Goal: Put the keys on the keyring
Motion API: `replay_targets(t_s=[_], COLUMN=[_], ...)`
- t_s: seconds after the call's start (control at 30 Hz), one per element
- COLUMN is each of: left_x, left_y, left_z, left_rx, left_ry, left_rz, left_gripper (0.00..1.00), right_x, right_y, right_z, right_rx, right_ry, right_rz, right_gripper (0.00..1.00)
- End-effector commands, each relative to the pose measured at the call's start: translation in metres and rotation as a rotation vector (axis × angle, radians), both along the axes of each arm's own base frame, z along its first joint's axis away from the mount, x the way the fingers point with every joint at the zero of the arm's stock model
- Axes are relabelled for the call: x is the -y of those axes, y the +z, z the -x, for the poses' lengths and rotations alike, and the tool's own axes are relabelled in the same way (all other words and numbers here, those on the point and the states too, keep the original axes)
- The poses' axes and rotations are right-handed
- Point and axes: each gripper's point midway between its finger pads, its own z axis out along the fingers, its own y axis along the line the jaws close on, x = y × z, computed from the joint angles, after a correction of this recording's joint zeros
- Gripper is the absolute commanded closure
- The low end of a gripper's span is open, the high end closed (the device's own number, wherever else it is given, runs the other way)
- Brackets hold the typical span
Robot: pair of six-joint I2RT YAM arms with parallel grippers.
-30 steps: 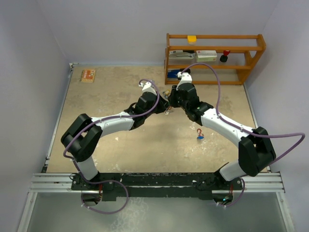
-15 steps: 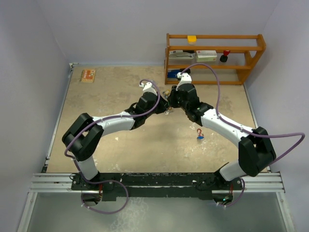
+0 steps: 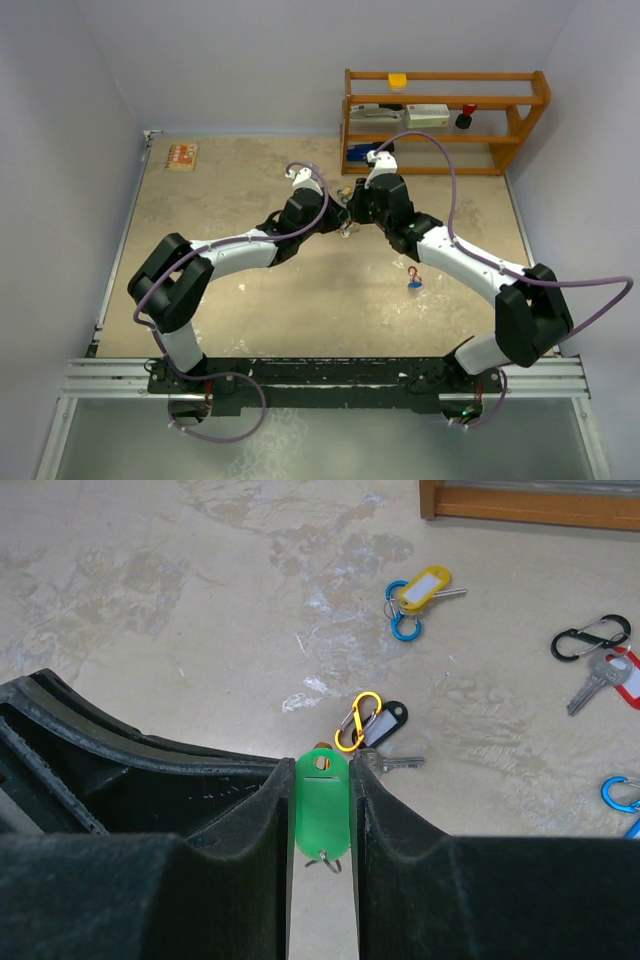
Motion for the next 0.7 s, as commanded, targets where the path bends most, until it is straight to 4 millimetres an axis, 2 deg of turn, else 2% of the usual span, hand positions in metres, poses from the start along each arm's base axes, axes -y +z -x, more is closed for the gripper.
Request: replay_targets(t_s=[0.0,0.6,0.67], left_x=[0.0024,0.0036,0.0051], left_y=[0.0294,0.0266,0.0263], left_z=[-0.0129,-0.0149,-0.0156], left_rx=[0.065,0.054,0.051], left_ry=[0.011,-0.003,-0.01], left_rz=[0.04,0.049,0.052], left_gripper=[1.0,1.0,0.94], right_x=[-0.0045,-0.0004,0.0003], right_y=[0.0275,0.0298,0.0301], right_z=[0.0021,0.0025,0.0025], right_rx=[0.073,0.083,0.084], right_ry=[0.028,0.012,0.01], right_rz=[-0.036,-0.032,-0.03], right_gripper=[0.81,0.81,0.81])
